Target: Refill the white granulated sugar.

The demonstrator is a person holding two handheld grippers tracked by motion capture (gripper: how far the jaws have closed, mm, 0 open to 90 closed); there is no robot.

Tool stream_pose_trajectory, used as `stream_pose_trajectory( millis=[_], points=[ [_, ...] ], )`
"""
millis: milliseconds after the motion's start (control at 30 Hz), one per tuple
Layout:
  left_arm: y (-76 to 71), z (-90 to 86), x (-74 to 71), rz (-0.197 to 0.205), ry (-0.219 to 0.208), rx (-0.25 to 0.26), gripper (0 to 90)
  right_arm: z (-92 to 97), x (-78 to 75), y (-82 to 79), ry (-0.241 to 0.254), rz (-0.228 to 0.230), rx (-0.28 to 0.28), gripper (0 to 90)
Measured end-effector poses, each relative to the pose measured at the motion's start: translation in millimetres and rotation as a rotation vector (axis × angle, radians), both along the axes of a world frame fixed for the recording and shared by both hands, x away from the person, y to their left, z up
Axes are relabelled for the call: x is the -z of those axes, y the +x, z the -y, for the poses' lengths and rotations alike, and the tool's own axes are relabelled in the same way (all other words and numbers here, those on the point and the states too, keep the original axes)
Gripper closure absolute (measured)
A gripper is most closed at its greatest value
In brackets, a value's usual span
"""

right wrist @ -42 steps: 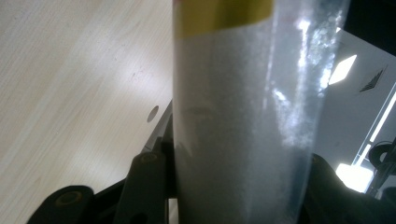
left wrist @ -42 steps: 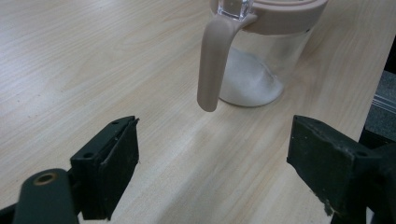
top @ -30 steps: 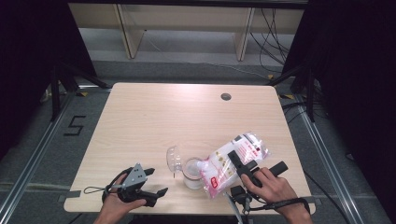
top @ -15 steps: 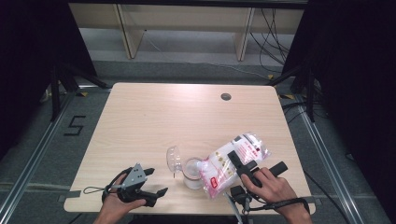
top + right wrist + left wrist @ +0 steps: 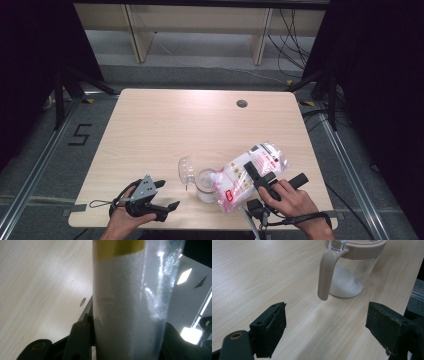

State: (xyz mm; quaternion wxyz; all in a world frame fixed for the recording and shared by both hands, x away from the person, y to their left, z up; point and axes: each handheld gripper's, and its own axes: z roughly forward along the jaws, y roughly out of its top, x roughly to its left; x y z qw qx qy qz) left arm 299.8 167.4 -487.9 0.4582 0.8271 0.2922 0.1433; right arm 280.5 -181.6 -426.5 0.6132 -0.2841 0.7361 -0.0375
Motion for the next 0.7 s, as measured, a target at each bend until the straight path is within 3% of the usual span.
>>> stream_pose_trajectory(
  millis=[67, 133, 167, 200, 300, 433, 467, 633, 700],
  points=[
    [-0.6, 1.0, 1.2, -0.011, -0.019, -0.012, 16.1, 0.1, -0.2, 0.0, 0.000, 0.000, -0.001, 65.1],
    [0.1, -0.2, -0.2, 0.003, 0.003, 0.000, 16.1, 0.0, -0.4, -0.1, 0.003, -0.001, 0.001, 65.1],
    [0.0, -0.1, -0.1, 0.001, 0.002, -0.002, 16.1, -0.2, -0.6, -0.2, 0.003, -0.001, -0.001, 65.1],
    [0.3, 0.2, 0.2, 0.002, -0.005, 0.001, 16.1, -0.6, -2.9, 1.3, -0.032, 0.009, -0.025, 65.1],
    [-0.9, 0.5, 0.4, -0.016, -0.012, -0.012, 16.1, -0.5, -3.0, 1.2, -0.029, 0.010, -0.023, 65.1],
    [0.2, 0.0, 0.2, 0.000, -0.002, -0.003, 16.1, 0.1, -3.0, 1.7, -0.030, 0.008, -0.023, 65.1],
    [-1.4, 0.5, 0.3, -0.017, -0.010, -0.022, 16.1, 0.6, -1.8, 2.1, -0.026, -0.001, -0.016, 65.1],
    [-1.6, 0.8, 0.2, -0.018, -0.015, -0.018, 16.1, -0.1, -2.0, 1.7, -0.034, 0.009, -0.022, 65.2],
    [0.1, 0.0, -0.1, 0.001, -0.004, 0.004, 16.1, 0.1, -2.4, 1.8, -0.034, 0.006, -0.020, 65.2]
  ],
)
